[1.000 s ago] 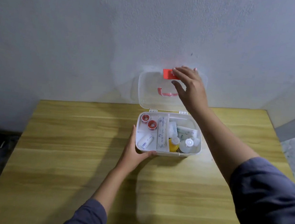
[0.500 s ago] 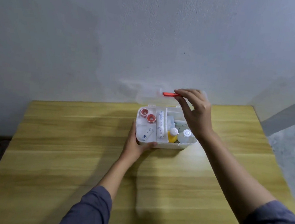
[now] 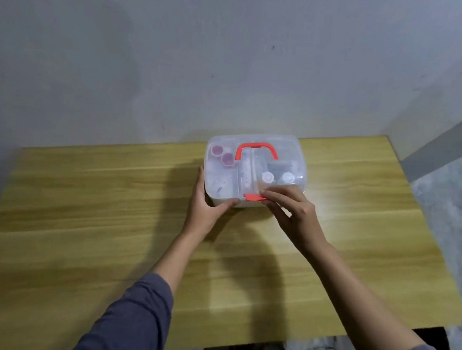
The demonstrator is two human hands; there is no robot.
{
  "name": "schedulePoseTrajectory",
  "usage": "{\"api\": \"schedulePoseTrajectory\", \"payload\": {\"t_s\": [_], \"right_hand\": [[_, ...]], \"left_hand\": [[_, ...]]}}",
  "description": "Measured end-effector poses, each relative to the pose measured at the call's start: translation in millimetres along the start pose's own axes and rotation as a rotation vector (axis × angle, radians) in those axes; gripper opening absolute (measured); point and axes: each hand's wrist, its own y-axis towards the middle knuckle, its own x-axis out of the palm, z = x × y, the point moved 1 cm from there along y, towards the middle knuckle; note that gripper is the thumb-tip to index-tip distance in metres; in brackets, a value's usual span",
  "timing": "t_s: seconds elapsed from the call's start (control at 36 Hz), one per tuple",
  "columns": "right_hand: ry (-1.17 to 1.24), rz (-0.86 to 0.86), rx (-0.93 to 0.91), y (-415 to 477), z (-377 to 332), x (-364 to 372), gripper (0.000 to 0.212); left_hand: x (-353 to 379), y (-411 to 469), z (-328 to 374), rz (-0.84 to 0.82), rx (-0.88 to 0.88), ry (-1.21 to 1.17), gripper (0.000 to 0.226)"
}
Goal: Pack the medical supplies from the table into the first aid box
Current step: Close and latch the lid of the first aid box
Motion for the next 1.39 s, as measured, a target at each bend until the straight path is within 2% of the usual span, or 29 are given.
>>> {"api": "schedulePoseTrajectory", "payload": {"t_s": [0.17,0.31,0.39,0.56,0.67,0.81,1.08,1.22,1.31,1.39], "right_hand": [[0.014,0.017,0.026,-7,0,2,0.021],[-0.04,-0.03,-0.025,-13,0,1,0.024],[-0.107,-0.074,-0.076,-17,0,-1,0.032],[-0.208,0.008,-0.058,5,1,-7,0.042],[-0.375,-0.101,0.049,17,12,2,0.06],[-0.486,-0.168,0.068,13,16,8,0.067],[-0.53,-0.12,0.06,16,16,12,0.061],[-0.549,-0.178,0.075,19,17,10,0.062],[-0.511,-0.211,0.079,20,16,5,0.065],[-0.364,-0.167,0.123,22,15,0,0.07]], "left_hand": [[-2,1,-8,-0.047,-0.027,0.017,0.104],[-1,-2,-4,-0.045,-0.049,0.027,0.11],[0,-2,-4,-0.04,-0.05,0.034,0.11],[0,-4,-5,-0.039,-0.038,0.047,0.107],[0,-3,-5,-0.046,-0.043,0.049,0.107],[0,-5,-5,-0.077,-0.044,0.048,0.106],[1,-2,-6,-0.079,-0.053,0.067,0.108],[-2,1,-1,-0.092,-0.073,0.082,0.113],[-3,0,5,-0.101,-0.092,0.073,0.118],[-2,0,13,-0.103,-0.08,0.063,0.114]]}}
